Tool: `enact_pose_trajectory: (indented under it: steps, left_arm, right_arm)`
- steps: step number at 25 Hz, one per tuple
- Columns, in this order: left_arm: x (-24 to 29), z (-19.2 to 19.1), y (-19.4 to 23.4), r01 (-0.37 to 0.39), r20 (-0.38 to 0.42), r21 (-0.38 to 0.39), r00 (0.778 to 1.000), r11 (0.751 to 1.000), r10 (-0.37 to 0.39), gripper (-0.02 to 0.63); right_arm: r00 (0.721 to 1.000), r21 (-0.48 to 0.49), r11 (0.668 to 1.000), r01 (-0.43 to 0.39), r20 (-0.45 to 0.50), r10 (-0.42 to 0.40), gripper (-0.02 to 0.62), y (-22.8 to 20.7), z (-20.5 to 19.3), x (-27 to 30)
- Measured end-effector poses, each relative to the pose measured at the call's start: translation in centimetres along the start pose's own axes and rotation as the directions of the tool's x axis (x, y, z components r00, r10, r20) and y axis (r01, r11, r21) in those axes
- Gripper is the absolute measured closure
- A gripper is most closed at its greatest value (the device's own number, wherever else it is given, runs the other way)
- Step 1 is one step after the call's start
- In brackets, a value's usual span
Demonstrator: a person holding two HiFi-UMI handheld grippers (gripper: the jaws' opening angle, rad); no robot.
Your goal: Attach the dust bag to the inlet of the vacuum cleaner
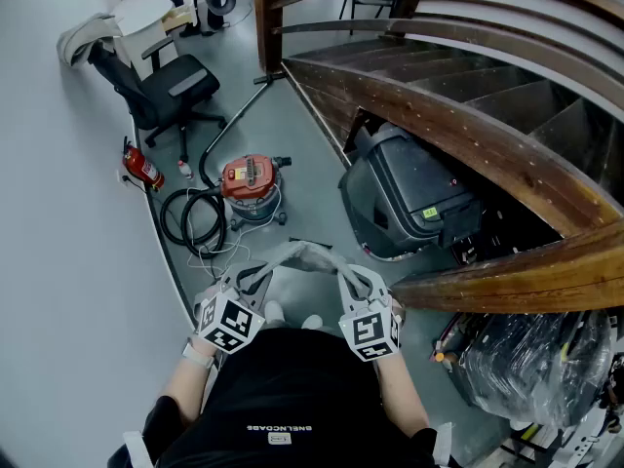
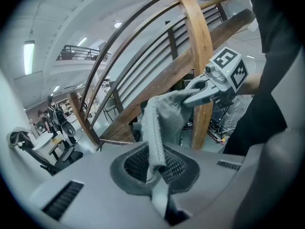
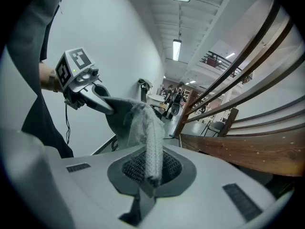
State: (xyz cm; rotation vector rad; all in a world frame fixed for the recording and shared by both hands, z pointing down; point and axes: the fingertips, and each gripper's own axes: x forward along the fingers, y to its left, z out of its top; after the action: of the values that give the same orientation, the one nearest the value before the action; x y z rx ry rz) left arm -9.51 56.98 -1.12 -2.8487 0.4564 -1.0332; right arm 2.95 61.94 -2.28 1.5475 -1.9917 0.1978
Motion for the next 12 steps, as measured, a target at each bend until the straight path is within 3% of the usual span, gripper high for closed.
enact_pose_trajectory:
  steps: [12]
  left_arm:
    - [1.4,1.1,-1.0,-0.013,-0.001,0.006,1.000,1.000,0.013,0.584]
  right_arm:
    - [1.000,0.025,1.000,-0.002,0.016,0.002,0.561,-1.4,-1.1,-0.3]
